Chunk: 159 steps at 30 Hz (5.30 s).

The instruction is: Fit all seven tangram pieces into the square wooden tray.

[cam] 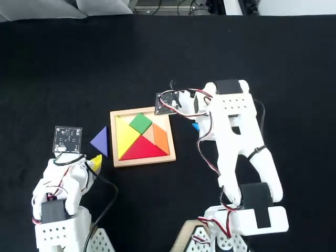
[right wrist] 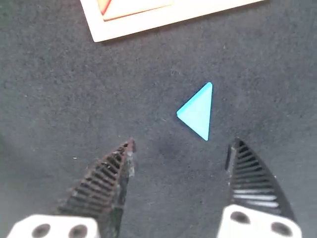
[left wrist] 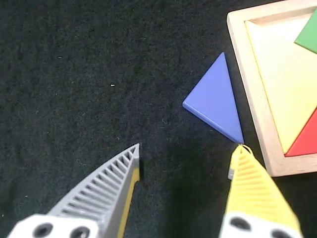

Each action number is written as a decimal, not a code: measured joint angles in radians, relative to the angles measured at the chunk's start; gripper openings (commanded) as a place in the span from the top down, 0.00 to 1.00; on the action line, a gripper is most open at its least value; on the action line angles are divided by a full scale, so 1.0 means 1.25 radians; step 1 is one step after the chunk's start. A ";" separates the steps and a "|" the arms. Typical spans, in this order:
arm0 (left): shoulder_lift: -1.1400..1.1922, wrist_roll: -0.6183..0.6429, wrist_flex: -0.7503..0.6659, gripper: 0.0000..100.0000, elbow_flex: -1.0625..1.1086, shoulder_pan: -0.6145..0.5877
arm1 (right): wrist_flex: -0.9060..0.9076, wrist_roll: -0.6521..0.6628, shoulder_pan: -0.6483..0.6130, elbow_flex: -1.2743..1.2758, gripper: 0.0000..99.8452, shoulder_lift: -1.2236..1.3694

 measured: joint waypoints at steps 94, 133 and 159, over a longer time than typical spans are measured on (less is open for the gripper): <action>0.000 0.000 0.000 0.71 0.000 0.000 | 0.223 -0.134 -0.041 -0.577 0.97 0.245; 0.000 0.000 0.000 0.71 0.000 0.000 | 0.225 -0.252 -0.374 -1.204 0.98 0.885; 0.000 0.000 0.000 0.71 0.000 0.000 | 0.226 -0.300 -0.423 -1.289 0.98 0.983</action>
